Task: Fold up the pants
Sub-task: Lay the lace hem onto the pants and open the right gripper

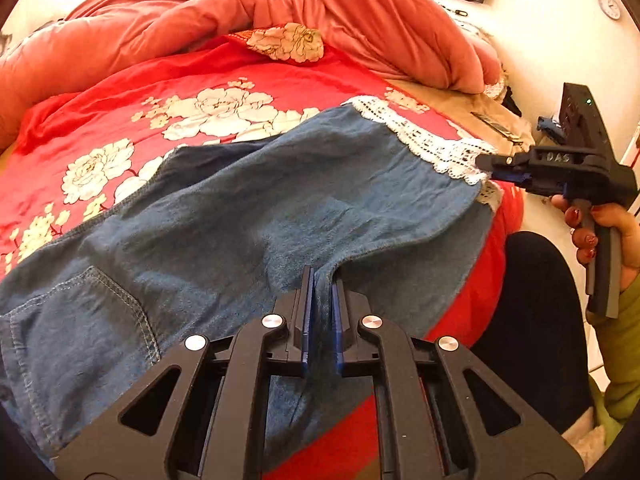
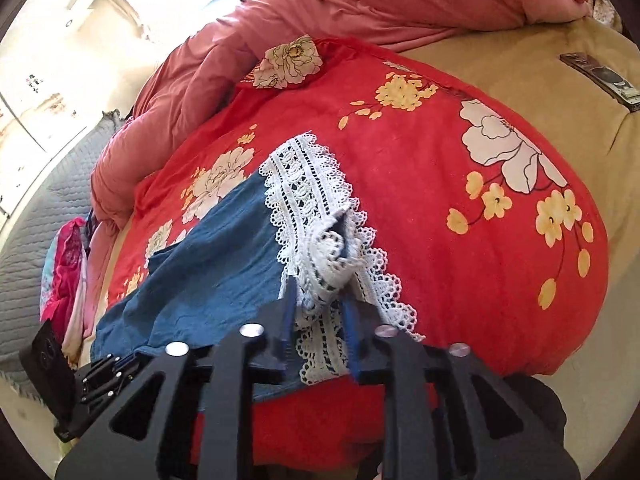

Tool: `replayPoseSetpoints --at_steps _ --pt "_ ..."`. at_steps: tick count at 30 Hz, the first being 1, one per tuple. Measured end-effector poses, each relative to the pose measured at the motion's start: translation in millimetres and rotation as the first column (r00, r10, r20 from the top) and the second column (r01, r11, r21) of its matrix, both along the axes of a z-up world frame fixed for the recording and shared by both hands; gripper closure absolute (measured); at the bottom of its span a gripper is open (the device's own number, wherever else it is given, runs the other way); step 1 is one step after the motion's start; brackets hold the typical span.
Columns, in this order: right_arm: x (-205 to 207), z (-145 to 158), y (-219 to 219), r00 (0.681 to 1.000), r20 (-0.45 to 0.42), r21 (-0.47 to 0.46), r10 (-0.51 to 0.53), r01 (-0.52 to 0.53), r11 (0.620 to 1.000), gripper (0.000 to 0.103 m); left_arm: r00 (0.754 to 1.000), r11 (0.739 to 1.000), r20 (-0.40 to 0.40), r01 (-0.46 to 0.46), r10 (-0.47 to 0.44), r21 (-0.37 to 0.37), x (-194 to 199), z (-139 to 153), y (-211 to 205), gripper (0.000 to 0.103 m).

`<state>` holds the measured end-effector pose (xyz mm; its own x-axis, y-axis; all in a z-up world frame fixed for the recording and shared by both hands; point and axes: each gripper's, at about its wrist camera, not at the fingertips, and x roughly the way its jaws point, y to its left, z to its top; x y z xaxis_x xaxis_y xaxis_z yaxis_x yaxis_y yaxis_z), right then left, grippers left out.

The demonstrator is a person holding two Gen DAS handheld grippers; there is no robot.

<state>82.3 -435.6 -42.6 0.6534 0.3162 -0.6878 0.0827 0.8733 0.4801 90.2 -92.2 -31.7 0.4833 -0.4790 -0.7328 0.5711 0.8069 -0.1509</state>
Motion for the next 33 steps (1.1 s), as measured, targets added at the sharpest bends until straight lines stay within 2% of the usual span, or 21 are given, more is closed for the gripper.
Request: replayPoseSetpoints --at_steps 3,4,5,6,10,13,16,22,24,27,29,33 --pt "4.8 -1.8 -3.3 1.0 0.003 0.005 -0.025 0.025 1.0 0.073 1.0 1.0 0.009 0.003 -0.003 0.012 1.1 -3.6 -4.6 0.099" --pt "7.9 -2.3 -4.4 1.0 0.002 0.008 -0.025 0.025 1.0 0.078 1.0 1.0 0.012 0.007 -0.007 0.021 1.2 -4.7 -6.7 0.099" --pt "9.8 -2.2 -5.0 1.0 0.004 0.005 -0.024 0.024 1.0 0.087 1.0 1.0 0.012 0.008 -0.008 0.03 1.1 -5.2 -8.2 0.1" --pt "9.5 -1.4 -5.3 1.0 0.008 -0.001 -0.025 0.025 1.0 0.089 1.0 1.0 0.011 0.007 -0.007 0.029 0.5 -4.2 -8.0 0.101" --pt "2.7 6.4 -8.3 1.0 0.026 -0.002 -0.017 0.017 1.0 0.089 1.0 1.0 0.003 0.015 -0.015 -0.004 -3.9 6.9 1.1 0.102" --pt "-4.4 11.7 -10.8 1.0 0.028 -0.014 -0.009 0.009 1.0 0.089 0.998 0.998 0.02 0.053 -0.052 -0.045 -15.9 20.6 9.0 0.102" --pt "-8.9 9.7 -13.9 1.0 0.01 -0.015 -0.008 0.008 1.0 0.089 0.995 0.995 0.037 0.089 -0.088 -0.05 -26.9 26.7 11.1 0.102" --pt "-11.5 -7.1 -16.1 0.999 -0.043 -0.031 -0.01 0.009 0.999 0.089 0.992 0.991 0.013 0.126 -0.127 0.04 -31.8 10.6 -1.1 0.102" --pt "-11.4 -11.9 -17.5 0.999 -0.053 -0.028 -0.011 0.009 1.0 0.089 0.992 0.991 -0.017 0.123 -0.123 0.059 -27.8 3.6 -3.1 0.102" --pt "-12.4 -12.2 -20.0 0.998 -0.058 -0.021 -0.009 0.007 1.0 0.084 0.992 0.989 -0.049 0.122 -0.118 0.08 -23.4 -5.2 -4.1 0.101" --pt "-18.0 -6.4 -22.7 0.998 -0.053 -0.048 -0.032 0.029 0.998 0.071 0.991 0.988 -0.049 0.129 -0.125 0.087 -25.2 -5.9 -5.0 0.101" --pt "-31.5 13.4 -25.8 0.998 0.022 -0.087 -0.063 0.065 0.994 0.07 0.99 0.989 -0.059 0.129 -0.124 0.076 -25.0 -4.4 -3.1 0.101"
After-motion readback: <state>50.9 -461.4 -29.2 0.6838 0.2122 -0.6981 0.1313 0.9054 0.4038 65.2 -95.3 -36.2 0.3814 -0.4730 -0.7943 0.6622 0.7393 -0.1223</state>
